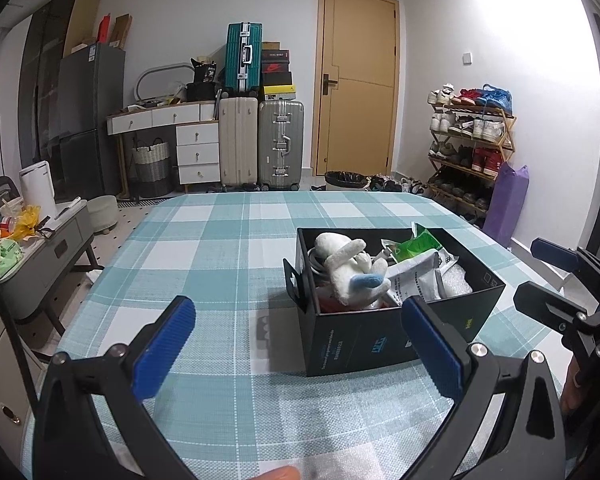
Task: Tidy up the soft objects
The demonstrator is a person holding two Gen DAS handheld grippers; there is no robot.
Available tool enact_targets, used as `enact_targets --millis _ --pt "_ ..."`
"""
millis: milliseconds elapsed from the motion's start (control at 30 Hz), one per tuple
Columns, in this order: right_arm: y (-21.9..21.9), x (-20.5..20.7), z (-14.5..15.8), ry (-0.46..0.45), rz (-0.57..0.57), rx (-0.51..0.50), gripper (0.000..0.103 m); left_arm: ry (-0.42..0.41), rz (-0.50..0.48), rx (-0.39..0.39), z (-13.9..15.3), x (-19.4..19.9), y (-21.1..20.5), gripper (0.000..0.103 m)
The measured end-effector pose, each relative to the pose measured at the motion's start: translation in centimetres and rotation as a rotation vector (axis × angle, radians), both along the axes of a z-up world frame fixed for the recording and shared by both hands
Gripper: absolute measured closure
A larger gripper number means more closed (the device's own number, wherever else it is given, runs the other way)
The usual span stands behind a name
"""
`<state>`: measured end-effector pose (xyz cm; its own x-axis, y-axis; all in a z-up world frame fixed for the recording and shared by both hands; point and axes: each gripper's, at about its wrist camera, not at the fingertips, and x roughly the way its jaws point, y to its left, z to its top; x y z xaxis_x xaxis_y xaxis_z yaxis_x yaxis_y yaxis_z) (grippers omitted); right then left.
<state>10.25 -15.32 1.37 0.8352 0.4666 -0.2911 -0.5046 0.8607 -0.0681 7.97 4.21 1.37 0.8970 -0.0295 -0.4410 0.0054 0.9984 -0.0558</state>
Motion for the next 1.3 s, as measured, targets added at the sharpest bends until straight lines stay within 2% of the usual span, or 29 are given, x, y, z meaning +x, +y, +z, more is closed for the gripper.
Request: enact_targets --millis 1300 --pt "-0.08 -0.09 0.11 0.002 -0.003 0.001 0.001 0.000 0.004 -0.007 0.05 -0.08 0.24 0.000"
